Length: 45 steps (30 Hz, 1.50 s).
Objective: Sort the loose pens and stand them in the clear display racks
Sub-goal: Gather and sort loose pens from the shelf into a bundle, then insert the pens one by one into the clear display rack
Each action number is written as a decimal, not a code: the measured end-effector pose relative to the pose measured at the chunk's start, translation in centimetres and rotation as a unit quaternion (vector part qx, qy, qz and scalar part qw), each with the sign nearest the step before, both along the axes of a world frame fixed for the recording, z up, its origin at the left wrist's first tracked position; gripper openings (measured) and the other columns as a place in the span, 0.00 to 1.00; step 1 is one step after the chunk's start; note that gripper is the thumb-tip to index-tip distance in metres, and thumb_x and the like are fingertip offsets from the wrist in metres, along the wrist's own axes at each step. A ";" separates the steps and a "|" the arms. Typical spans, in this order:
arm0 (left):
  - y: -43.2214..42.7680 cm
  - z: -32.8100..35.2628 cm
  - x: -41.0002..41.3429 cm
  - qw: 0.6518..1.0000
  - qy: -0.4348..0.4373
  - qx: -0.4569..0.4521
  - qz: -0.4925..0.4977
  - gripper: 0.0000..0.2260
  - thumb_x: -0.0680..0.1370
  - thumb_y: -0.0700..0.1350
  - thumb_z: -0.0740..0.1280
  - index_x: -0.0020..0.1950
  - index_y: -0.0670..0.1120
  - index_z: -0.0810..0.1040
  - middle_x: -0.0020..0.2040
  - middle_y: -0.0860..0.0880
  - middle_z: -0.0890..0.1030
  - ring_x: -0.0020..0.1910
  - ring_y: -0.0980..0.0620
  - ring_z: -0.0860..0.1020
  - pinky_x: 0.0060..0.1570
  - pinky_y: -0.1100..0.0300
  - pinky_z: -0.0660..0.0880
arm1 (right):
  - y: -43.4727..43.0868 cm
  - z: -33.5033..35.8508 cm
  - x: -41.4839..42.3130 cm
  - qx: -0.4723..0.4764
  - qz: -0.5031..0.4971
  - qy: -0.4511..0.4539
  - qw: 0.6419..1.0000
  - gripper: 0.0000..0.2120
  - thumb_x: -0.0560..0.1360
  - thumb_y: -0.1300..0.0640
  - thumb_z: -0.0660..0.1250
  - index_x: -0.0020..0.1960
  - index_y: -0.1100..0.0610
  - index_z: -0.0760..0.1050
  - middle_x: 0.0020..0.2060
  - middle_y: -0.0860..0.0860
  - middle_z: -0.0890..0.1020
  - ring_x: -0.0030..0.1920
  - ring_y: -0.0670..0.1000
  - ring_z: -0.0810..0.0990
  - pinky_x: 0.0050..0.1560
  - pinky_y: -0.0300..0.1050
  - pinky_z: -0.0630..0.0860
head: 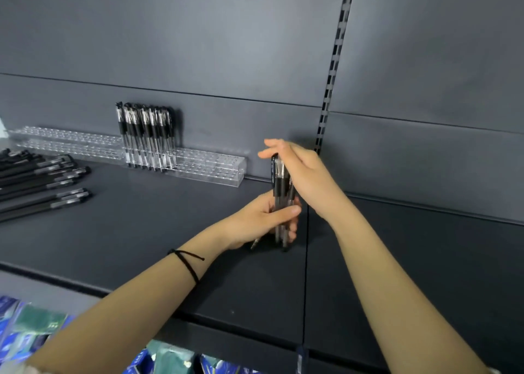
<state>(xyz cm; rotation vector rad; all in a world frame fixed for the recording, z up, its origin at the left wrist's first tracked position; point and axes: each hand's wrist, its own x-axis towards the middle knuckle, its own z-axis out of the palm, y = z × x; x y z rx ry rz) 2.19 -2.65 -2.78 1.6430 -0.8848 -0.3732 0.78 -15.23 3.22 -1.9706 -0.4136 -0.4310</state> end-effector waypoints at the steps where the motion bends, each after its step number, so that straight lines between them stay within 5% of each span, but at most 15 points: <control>1: 0.1 0.0 -0.2 1.000 0.011 0.003 0.000 0.07 0.83 0.39 0.59 0.45 0.43 0.71 0.34 0.47 0.78 0.33 0.52 0.79 0.39 0.59 0.77 | -0.1 -0.3 0.2 -0.001 -0.006 0.003 1.000 0.14 0.83 0.50 0.55 0.53 0.46 0.81 0.61 0.41 0.79 0.64 0.39 0.74 0.68 0.38 0.66; 5: 0.1 0.0 -0.9 0.997 0.062 -0.042 0.022 0.03 0.83 0.42 0.59 0.51 0.44 0.68 0.30 0.50 0.71 0.28 0.53 0.72 0.30 0.59 0.75 | -0.6 -0.6 0.2 0.071 -0.033 0.020 0.997 0.12 0.82 0.52 0.58 0.54 0.44 0.80 0.57 0.44 0.82 0.60 0.44 0.79 0.67 0.51 0.71; 10: 1.6 1.0 -0.9 0.976 0.162 -0.119 0.078 0.06 0.83 0.48 0.59 0.52 0.46 0.68 0.29 0.52 0.65 0.25 0.57 0.62 0.22 0.67 0.59 | 0.3 -0.6 0.5 0.143 -0.061 0.031 0.987 0.11 0.80 0.50 0.63 0.62 0.44 0.72 0.56 0.44 0.79 0.55 0.43 0.79 0.60 0.46 0.76; 13: 3.8 1.2 -0.4 0.972 0.155 -0.144 0.104 0.07 0.83 0.48 0.58 0.47 0.47 0.66 0.30 0.51 0.67 0.24 0.58 0.61 0.21 0.67 0.55 | 1.6 -0.5 0.4 0.130 -0.074 0.119 0.981 0.09 0.78 0.51 0.66 0.57 0.52 0.76 0.52 0.49 0.82 0.52 0.51 0.82 0.52 0.47 0.80; 17: 7.7 1.6 0.9 0.965 0.165 -0.166 0.115 0.05 0.83 0.47 0.59 0.50 0.46 0.66 0.30 0.50 0.70 0.23 0.58 0.62 0.20 0.68 0.57 | 5.1 -0.4 0.8 0.059 -0.037 0.164 0.984 0.09 0.78 0.51 0.67 0.51 0.56 0.81 0.44 0.51 0.85 0.44 0.49 0.84 0.43 0.43 0.79; 25: 18.4 2.6 6.3 0.975 0.148 -0.138 0.090 0.10 0.83 0.46 0.59 0.53 0.39 0.73 0.34 0.49 0.80 0.27 0.55 0.74 0.22 0.64 0.68 | 15.8 -0.5 5.4 0.077 -0.056 0.146 0.985 0.06 0.78 0.55 0.68 0.47 0.57 0.81 0.40 0.49 0.83 0.43 0.46 0.81 0.39 0.41 0.74; 31: 25.4 2.7 10.8 0.974 0.174 -0.089 0.112 0.08 0.82 0.49 0.60 0.53 0.46 0.74 0.40 0.48 0.85 0.30 0.54 0.81 0.28 0.61 0.77 | 23.3 -0.7 8.9 0.179 -0.128 0.120 0.968 0.06 0.78 0.56 0.67 0.50 0.58 0.80 0.41 0.49 0.81 0.41 0.47 0.78 0.37 0.41 0.74; 37: 27.7 2.2 12.8 0.973 0.189 -0.113 0.075 0.08 0.83 0.48 0.60 0.55 0.46 0.75 0.41 0.47 0.85 0.30 0.54 0.80 0.28 0.62 0.76 | 26.5 -0.9 10.5 0.169 -0.176 0.119 0.963 0.03 0.77 0.55 0.69 0.48 0.55 0.79 0.39 0.49 0.81 0.39 0.46 0.78 0.34 0.39 0.74; 41: 27.8 1.6 13.8 0.964 0.204 -0.142 0.096 0.10 0.83 0.48 0.60 0.59 0.44 0.73 0.41 0.45 0.85 0.29 0.52 0.80 0.26 0.62 0.76 | 25.7 0.2 11.9 0.220 -0.208 0.084 0.949 0.13 0.78 0.56 0.67 0.60 0.61 0.76 0.40 0.49 0.80 0.36 0.44 0.77 0.29 0.36 0.73; 45: 27.7 0.9 14.9 0.960 0.194 -0.141 0.143 0.10 0.83 0.50 0.59 0.57 0.46 0.75 0.30 0.49 0.74 0.22 0.55 0.64 0.23 0.64 0.60 | 23.7 1.8 13.3 0.212 -0.273 -0.003 0.938 0.08 0.80 0.58 0.64 0.57 0.61 0.75 0.40 0.50 0.80 0.34 0.44 0.75 0.30 0.36 0.73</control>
